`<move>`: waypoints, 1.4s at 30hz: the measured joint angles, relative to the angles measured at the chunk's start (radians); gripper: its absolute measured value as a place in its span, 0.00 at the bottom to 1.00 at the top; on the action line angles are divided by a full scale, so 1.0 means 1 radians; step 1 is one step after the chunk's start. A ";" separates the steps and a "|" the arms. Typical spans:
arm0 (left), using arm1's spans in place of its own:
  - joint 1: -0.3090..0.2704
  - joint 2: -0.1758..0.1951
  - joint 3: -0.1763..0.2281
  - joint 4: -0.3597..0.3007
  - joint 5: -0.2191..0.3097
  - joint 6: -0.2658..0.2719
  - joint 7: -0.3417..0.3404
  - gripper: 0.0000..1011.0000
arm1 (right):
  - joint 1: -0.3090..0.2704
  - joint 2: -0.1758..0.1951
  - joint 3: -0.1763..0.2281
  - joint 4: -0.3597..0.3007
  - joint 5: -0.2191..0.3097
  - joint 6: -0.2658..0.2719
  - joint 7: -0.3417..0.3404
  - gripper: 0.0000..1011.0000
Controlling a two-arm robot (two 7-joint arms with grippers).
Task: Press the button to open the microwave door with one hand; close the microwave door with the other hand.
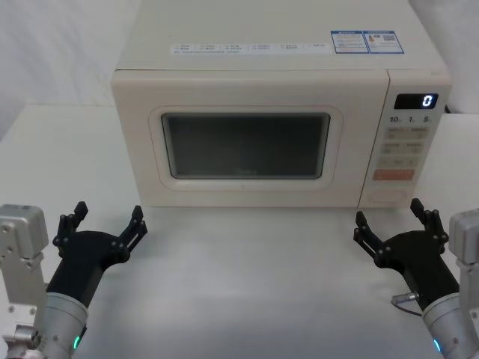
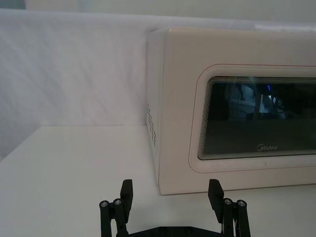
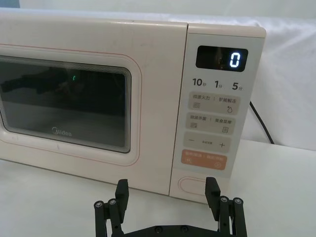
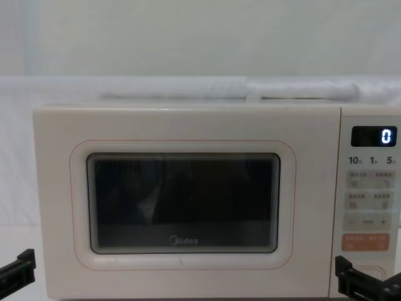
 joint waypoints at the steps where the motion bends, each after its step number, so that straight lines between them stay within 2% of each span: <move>1: 0.000 0.000 0.000 0.000 0.000 0.000 0.000 0.99 | 0.000 0.000 0.000 0.000 0.000 0.000 0.000 0.99; 34: 0.000 0.000 0.000 0.000 0.000 0.000 0.000 0.99 | 0.000 0.000 0.000 0.000 0.000 0.000 0.000 0.99; 40: 0.000 0.000 0.000 0.000 0.000 0.000 0.000 0.99 | 0.000 0.000 0.000 0.000 0.000 0.000 0.000 0.90; 42: 0.000 0.000 0.000 0.000 0.000 0.000 0.000 0.99 | 0.000 0.000 0.000 0.000 0.000 0.000 0.000 0.83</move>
